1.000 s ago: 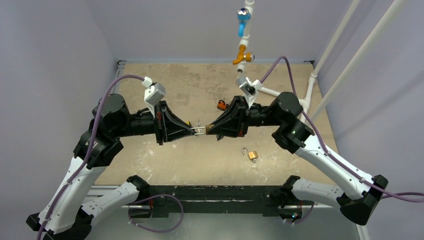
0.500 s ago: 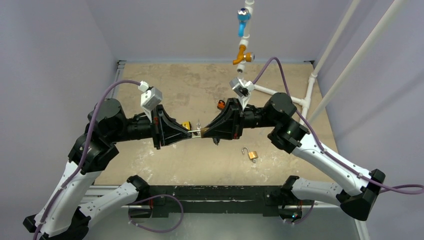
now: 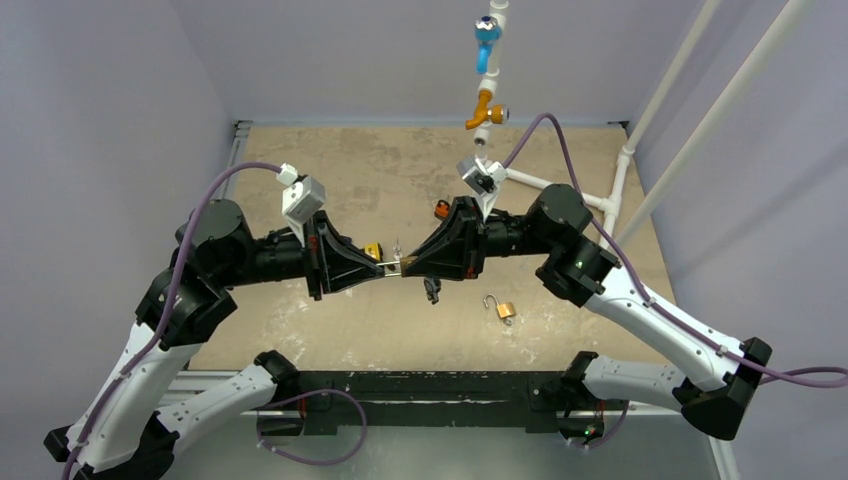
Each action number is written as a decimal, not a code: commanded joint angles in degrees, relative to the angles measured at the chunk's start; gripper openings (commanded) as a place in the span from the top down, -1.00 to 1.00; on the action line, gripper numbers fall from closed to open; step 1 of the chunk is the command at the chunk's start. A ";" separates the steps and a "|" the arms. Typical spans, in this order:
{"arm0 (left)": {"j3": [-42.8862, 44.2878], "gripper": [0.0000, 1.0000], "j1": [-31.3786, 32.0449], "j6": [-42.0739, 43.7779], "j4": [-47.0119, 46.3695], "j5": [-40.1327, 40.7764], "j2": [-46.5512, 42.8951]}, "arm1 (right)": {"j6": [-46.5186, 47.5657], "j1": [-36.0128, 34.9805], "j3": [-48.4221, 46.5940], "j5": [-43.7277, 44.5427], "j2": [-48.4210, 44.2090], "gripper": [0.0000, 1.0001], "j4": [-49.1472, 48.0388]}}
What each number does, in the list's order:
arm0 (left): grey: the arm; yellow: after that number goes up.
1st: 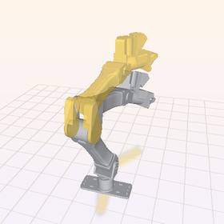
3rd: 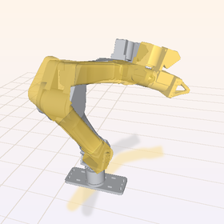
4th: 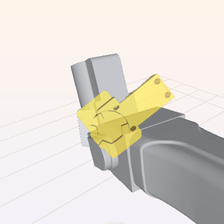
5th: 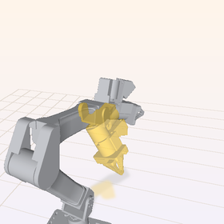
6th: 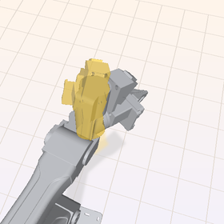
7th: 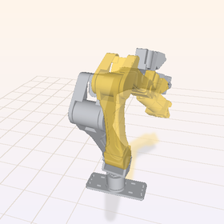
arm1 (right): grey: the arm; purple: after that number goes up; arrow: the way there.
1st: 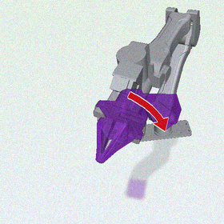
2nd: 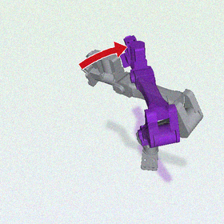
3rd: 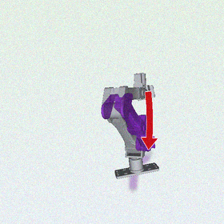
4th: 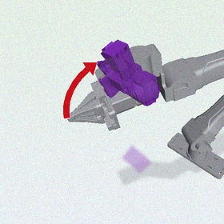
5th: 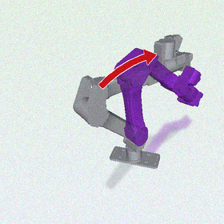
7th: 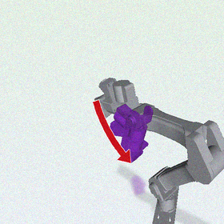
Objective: Lock with the key
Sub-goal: Lock the lock.
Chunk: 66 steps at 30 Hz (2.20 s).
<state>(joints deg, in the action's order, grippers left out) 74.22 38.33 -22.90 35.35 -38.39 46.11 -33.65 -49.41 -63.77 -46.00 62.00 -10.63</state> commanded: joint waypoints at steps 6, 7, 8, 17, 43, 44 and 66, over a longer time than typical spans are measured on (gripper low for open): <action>-0.92 1.00 2.03 0.99 -4.51 3.04 3.45 | 1.35 -3.13 -3.44 1.87 1.66 1.00 -1.85; -0.79 1.00 2.16 1.07 -4.47 3.24 3.54 | 1.46 -3.15 -3.47 2.02 1.66 1.00 -1.70; -0.80 1.00 2.27 1.10 -4.42 3.36 3.55 | 1.60 -3.15 -3.45 2.09 1.65 1.00 -1.51; -0.83 1.00 2.28 2.28 -1.34 8.40 3.72 | 3.92 -3.15 -2.69 4.64 0.93 0.80 0.24; -0.31 1.00 2.15 5.50 3.25 11.36 2.15 | 6.64 6.93 9.98 11.72 -11.39 -0.30 4.03; -0.16 1.00 2.12 5.52 3.42 11.35 2.21 | 7.01 6.94 9.93 11.78 -11.04 -0.27 4.24; 1.19 1.00 2.10 5.24 3.64 11.07 3.66 | 14.97 1.88 6.05 20.80 -6.95 0.17 13.23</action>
<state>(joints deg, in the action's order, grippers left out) 72.86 40.53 -17.39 41.52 -26.35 49.95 -21.85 -45.93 -54.22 -29.65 54.41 0.86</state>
